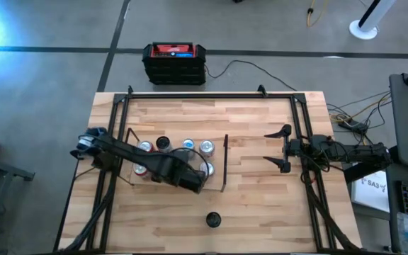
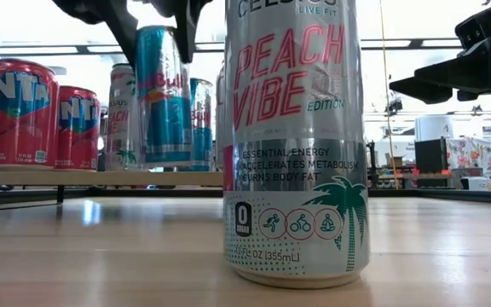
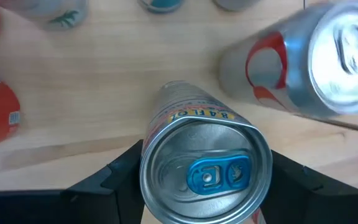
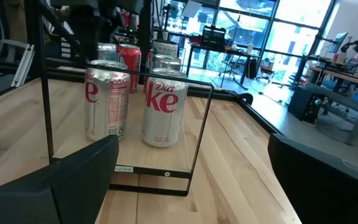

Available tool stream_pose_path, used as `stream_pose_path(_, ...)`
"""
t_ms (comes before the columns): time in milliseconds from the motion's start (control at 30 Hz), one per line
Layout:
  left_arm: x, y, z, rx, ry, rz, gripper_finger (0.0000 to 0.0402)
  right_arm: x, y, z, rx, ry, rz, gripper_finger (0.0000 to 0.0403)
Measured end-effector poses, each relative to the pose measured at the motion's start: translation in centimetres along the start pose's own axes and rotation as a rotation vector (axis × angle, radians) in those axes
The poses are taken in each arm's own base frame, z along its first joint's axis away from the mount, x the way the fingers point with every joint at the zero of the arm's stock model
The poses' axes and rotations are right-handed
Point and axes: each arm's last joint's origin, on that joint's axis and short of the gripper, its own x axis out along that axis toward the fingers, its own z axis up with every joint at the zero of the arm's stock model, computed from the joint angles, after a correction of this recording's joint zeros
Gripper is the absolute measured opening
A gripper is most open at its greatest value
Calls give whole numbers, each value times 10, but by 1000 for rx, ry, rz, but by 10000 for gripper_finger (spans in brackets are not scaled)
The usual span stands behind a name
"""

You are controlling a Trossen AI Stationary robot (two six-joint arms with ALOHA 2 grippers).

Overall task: Place canned beverage on shelf
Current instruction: Put the blue soda can on the shelf aligned with the other blue soda can

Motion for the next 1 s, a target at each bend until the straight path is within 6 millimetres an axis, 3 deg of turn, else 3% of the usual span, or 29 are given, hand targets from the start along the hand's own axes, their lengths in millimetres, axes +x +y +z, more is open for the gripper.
stream_pose_path(467,7,3,34,46,95,4,219,0,0,0,0,0,0,398)
stream_pose_path(1000,12,2,51,119,99,14,230,0,0,0,-1,0,0,398)
